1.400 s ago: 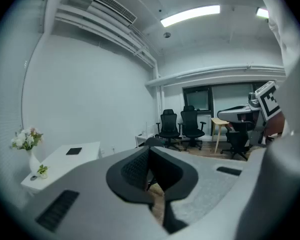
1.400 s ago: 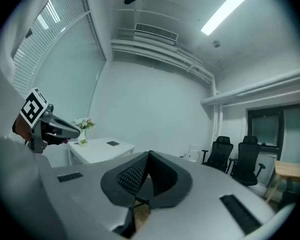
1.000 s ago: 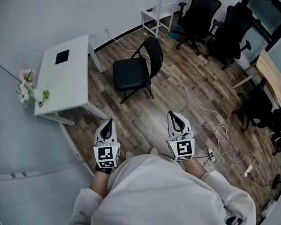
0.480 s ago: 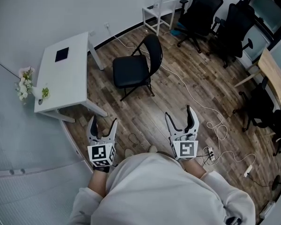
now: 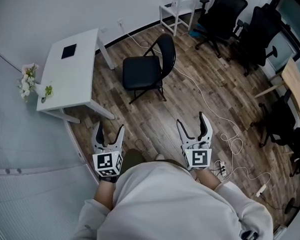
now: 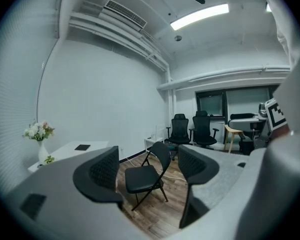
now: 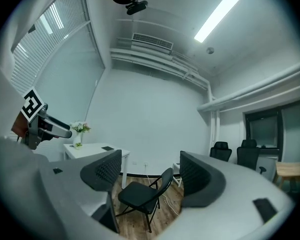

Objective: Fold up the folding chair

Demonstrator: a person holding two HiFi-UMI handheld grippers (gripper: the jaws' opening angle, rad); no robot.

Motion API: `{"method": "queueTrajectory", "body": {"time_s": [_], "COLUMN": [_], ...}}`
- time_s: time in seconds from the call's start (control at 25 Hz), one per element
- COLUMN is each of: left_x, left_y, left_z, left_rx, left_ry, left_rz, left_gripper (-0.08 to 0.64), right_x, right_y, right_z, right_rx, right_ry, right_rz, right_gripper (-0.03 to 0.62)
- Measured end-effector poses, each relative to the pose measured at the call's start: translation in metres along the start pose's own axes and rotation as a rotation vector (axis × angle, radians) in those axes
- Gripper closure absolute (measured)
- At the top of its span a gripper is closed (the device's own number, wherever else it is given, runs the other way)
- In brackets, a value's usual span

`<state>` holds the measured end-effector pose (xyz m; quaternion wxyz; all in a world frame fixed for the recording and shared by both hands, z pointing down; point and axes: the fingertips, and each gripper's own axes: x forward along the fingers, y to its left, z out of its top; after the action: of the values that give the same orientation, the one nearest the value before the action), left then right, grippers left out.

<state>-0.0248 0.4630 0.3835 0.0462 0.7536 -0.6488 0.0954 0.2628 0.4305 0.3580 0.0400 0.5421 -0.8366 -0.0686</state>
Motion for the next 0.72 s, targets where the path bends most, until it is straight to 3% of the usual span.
{"method": "queueTrajectory", "body": {"time_s": [0.36, 0.72], "left_x": [0.031, 0.132], "left_y": [0.014, 0.047], "left_z": [-0.004, -0.017], "left_rx": [-0.003, -0.028], "left_ry": [0.021, 0.045], "left_rz": [0.036, -0.011], "left_gripper": [0.189, 0.189], "right_x": [0.037, 0.113], "right_y": [-0.005, -0.025], "right_z": [-0.009, -0.024], "right_rx": [0.001, -0.037], "right_ry": [0.008, 0.063], "right_rz": [0.039, -0.003], "right_gripper": [0.232, 0.232]}}
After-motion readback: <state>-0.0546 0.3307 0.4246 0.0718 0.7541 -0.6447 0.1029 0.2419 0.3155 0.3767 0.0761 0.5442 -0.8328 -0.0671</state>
